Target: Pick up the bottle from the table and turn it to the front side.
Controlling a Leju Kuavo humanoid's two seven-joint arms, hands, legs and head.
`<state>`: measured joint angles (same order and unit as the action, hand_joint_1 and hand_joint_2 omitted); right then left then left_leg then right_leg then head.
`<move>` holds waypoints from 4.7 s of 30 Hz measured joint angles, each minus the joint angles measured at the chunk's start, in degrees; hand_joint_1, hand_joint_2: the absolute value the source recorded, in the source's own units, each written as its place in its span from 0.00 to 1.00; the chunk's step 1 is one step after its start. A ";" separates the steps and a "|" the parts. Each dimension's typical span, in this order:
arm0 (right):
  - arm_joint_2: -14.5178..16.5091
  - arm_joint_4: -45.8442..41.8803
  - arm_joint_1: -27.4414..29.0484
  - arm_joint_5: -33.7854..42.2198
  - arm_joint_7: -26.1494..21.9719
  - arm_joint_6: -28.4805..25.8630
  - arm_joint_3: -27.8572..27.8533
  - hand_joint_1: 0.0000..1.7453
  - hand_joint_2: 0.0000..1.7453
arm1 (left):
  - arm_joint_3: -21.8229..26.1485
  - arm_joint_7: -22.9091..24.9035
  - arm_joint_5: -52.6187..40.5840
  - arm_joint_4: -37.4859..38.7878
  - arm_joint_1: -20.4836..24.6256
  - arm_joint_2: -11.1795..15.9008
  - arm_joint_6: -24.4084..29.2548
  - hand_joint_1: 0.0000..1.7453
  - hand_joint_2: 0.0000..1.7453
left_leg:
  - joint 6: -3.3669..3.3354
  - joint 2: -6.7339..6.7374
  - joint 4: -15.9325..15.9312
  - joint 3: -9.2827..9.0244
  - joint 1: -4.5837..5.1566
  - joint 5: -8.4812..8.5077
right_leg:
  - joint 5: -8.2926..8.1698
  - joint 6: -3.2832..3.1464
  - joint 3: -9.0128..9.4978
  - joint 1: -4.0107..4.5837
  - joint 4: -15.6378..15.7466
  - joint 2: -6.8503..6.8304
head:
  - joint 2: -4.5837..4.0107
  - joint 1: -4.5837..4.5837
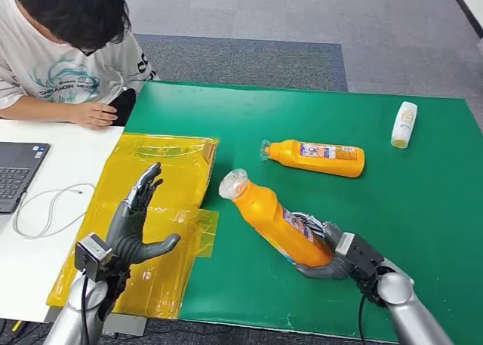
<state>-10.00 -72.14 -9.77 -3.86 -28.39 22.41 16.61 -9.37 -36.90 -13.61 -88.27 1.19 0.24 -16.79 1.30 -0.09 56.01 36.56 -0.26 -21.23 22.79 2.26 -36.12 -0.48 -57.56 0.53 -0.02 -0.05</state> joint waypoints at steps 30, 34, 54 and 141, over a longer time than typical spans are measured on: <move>10.28 -7.22 -1.57 -7.87 1.95 -5.65 3.99 1.00 1.00 | -7.80 -2.80 11.57 13.80 12.41 4.12 -22.85 0.00 1.00 | -0.03 0.00 0.00 -0.01 0.06 0.09 | -0.01 0.01 0.00 -0.04 -0.02 -0.01 | 0.02 0.00; 10.89 -6.84 -2.06 -8.40 1.78 -6.57 5.84 1.00 1.00 | -9.18 -2.56 12.29 15.43 14.31 4.75 -22.95 0.00 1.00 | -0.03 0.00 0.00 0.00 0.06 0.08 | -0.01 0.01 -0.01 -0.04 -0.02 -0.01 | 0.01 -0.01; 14.91 -6.77 -1.80 -22.32 3.50 -20.04 10.46 1.00 1.00 | -11.14 1.62 19.71 17.14 16.81 4.55 -24.34 0.00 1.00 | -0.03 0.00 0.00 0.00 0.06 0.08 | -0.01 0.01 -0.04 -0.04 -0.02 0.00 | 0.01 -0.01; 17.52 -1.00 -0.07 -18.00 6.05 -15.58 0.48 0.00 1.00 | -28.66 13.90 -28.06 -5.30 13.08 1.89 15.01 1.00 1.00 | -0.04 0.01 0.00 0.01 0.08 0.07 | -0.01 0.02 -0.06 -0.07 -0.01 0.01 | 0.00 0.00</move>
<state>7.52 -73.13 -9.84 -21.86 -22.34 6.83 17.09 -38.02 -23.01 -41.67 -93.57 14.27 2.13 -1.78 1.26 -0.08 56.02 36.57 -0.18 -21.16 22.78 2.28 -36.19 -0.54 -57.57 0.54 -0.02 -0.05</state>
